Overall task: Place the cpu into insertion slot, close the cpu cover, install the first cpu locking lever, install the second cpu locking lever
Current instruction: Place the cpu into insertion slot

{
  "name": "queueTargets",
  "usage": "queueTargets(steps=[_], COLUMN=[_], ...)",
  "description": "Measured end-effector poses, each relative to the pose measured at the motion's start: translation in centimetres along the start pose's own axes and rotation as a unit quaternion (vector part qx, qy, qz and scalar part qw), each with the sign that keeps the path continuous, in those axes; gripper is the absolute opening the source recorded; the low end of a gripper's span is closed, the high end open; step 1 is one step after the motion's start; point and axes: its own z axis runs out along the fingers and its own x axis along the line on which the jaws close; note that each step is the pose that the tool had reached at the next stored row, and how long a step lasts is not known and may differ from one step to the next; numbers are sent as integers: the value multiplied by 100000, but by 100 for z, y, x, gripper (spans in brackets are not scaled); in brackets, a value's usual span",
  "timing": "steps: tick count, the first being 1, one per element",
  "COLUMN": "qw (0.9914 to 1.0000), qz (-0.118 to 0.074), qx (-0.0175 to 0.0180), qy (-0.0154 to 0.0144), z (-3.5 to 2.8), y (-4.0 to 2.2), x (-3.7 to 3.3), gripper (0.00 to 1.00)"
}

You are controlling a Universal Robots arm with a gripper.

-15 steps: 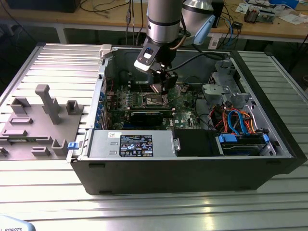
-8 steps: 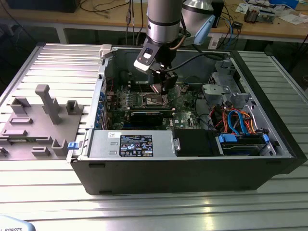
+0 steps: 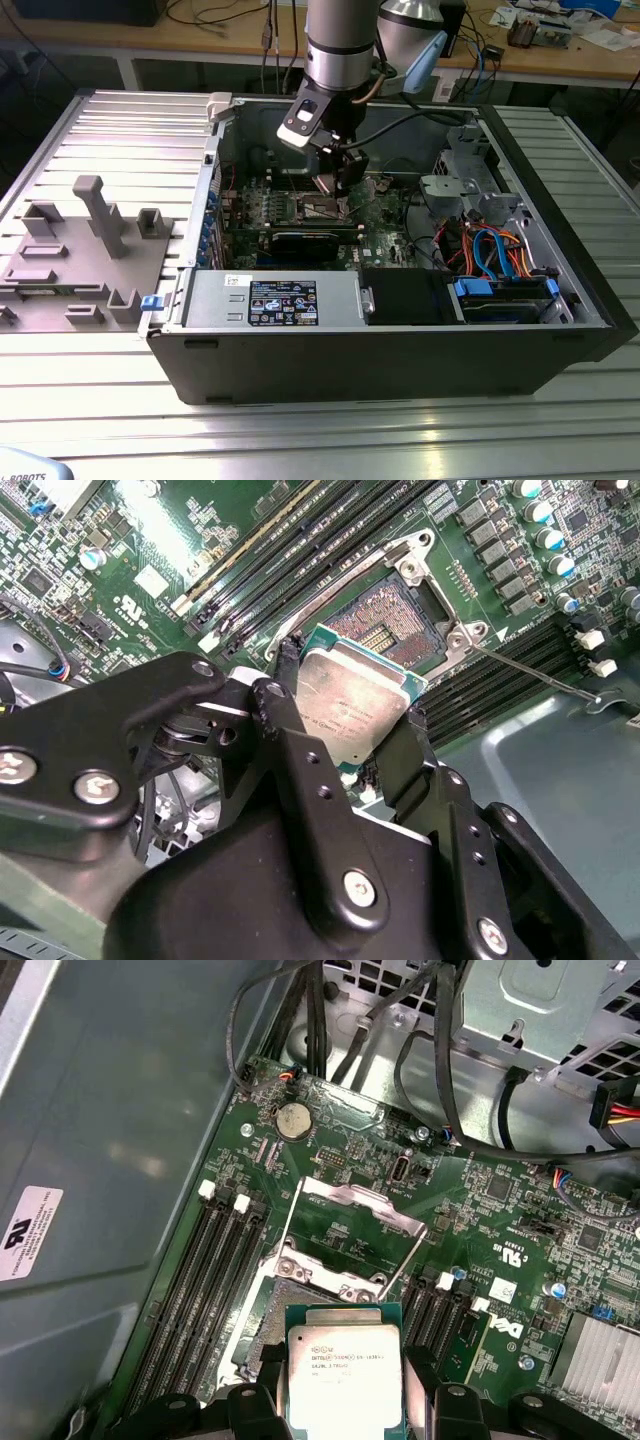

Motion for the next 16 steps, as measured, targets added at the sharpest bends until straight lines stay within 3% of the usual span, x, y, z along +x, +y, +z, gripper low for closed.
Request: queueTargets(steps=[16], qw=[99992], qz=[1289], qx=[-7], qy=[-81], z=[6], y=[0], x=[0], gripper=[55])
